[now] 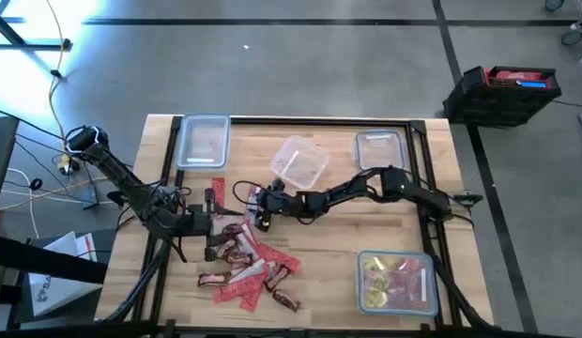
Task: Sort candy
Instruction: Put the strawberry red into the upper middle transparent bin
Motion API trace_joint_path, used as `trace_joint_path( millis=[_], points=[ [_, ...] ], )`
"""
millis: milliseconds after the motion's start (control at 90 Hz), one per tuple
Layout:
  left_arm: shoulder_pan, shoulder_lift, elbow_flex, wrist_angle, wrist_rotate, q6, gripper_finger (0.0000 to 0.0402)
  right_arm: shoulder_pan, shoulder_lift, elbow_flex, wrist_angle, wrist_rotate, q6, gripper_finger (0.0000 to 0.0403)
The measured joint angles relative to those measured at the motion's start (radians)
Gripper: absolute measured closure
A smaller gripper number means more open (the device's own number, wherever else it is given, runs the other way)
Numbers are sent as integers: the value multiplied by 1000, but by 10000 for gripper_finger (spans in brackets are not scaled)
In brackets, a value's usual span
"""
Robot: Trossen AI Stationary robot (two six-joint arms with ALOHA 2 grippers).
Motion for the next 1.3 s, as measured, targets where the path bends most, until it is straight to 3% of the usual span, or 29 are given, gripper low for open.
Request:
trace_joint_path(
  millis=[244,722,933,1033,1300],
  points=[
    [53,0,0,0,5,-2,218,1,0,0,-75,-10,4,189],
    [56,0,0,-1,11,-11,218,2,-1,-4,-76,-37,18,387],
    [56,0,0,-7,11,-11,218,11,-67,-15,-95,-25,8,400],
    [56,0,0,-8,12,-11,218,14,-136,-18,-144,37,-65,402],
    [55,0,0,-7,12,-11,218,10,-359,-13,-330,342,-241,403]
  ],
)
